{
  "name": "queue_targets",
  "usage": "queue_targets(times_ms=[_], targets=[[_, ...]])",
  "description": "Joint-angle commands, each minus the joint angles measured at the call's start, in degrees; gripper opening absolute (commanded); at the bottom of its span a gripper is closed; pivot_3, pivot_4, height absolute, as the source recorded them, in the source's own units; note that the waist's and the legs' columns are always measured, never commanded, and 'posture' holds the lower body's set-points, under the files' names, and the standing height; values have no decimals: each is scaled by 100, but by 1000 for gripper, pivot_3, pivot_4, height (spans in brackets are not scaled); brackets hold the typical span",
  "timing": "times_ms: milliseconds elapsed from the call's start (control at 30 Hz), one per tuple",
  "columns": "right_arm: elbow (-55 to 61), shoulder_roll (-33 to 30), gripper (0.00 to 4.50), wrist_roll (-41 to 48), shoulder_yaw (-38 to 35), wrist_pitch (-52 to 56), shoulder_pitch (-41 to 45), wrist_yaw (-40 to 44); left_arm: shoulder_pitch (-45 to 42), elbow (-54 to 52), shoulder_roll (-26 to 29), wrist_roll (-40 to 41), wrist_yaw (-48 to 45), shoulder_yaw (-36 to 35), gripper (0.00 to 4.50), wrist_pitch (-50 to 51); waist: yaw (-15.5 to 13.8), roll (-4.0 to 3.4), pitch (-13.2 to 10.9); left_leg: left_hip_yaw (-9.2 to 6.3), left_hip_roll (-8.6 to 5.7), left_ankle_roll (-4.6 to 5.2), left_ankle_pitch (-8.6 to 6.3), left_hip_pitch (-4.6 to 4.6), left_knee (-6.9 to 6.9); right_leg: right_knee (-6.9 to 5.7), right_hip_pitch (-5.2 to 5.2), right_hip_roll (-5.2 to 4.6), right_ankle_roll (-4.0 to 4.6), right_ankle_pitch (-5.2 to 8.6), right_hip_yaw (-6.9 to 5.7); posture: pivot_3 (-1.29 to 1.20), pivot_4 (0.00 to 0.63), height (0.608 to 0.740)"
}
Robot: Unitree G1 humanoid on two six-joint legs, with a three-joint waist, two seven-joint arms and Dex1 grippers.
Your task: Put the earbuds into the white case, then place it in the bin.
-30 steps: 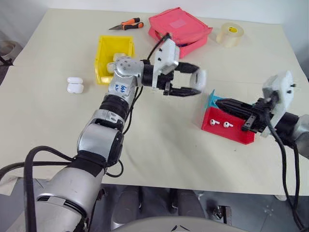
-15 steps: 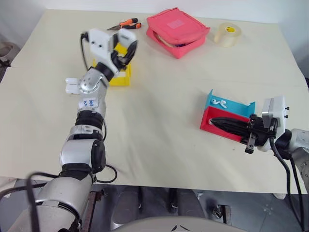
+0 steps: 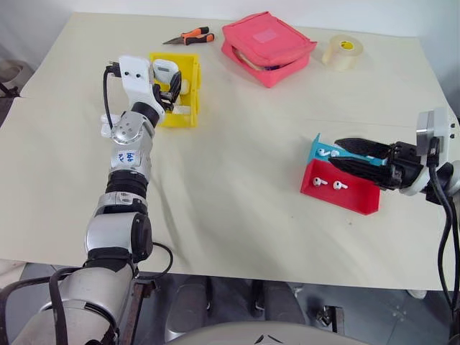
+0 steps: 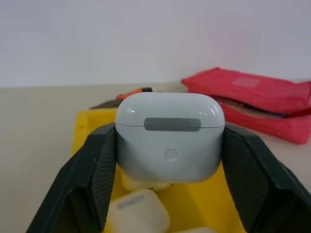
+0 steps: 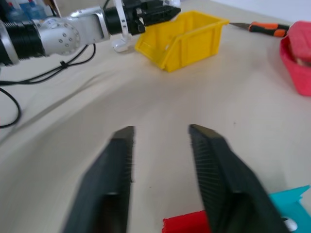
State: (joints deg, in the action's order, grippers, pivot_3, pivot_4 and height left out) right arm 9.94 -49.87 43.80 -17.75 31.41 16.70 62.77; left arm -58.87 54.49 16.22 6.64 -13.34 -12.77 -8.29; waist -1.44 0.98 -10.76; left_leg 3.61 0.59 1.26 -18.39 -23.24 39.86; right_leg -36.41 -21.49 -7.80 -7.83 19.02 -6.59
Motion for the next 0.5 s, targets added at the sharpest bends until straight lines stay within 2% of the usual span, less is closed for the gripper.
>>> queue_targets(times_ms=[33,100,167,333,500], targets=[[-146,-69,3349,-134,-25,-173,216,94,-309,155,61,-85,50,122,3817,388,-2,0,0,3,-1,-1,0,0,0,0,0,1,0,0,0,0,150,740],[-193,-57,3944,-151,-15,-149,292,122,-388,279,52,-64,-45,146,4373,472,-2,0,0,6,0,-1,0,0,0,0,0,0,0,0,0,0,150,740],[-223,-48,4476,-179,-7,-150,335,145,-485,271,47,-23,-33,136,4500,591,-4,0,0,9,0,0,0,0,0,1,0,-1,0,0,1,0,150,740],[-282,-45,4476,-240,-23,-259,395,228,-414,-273,208,-16,-70,161,4500,779,3,0,0,8,1,-1,0,-1,0,0,-1,-2,0,0,2,0,150,740],[-447,-93,4476,-284,-119,-539,369,460,342,-1909,780,365,-1873,384,4500,687,41,0,0,8,6,-4,1,1,-5,0,-6,3,0,0,4,0,150,740]])
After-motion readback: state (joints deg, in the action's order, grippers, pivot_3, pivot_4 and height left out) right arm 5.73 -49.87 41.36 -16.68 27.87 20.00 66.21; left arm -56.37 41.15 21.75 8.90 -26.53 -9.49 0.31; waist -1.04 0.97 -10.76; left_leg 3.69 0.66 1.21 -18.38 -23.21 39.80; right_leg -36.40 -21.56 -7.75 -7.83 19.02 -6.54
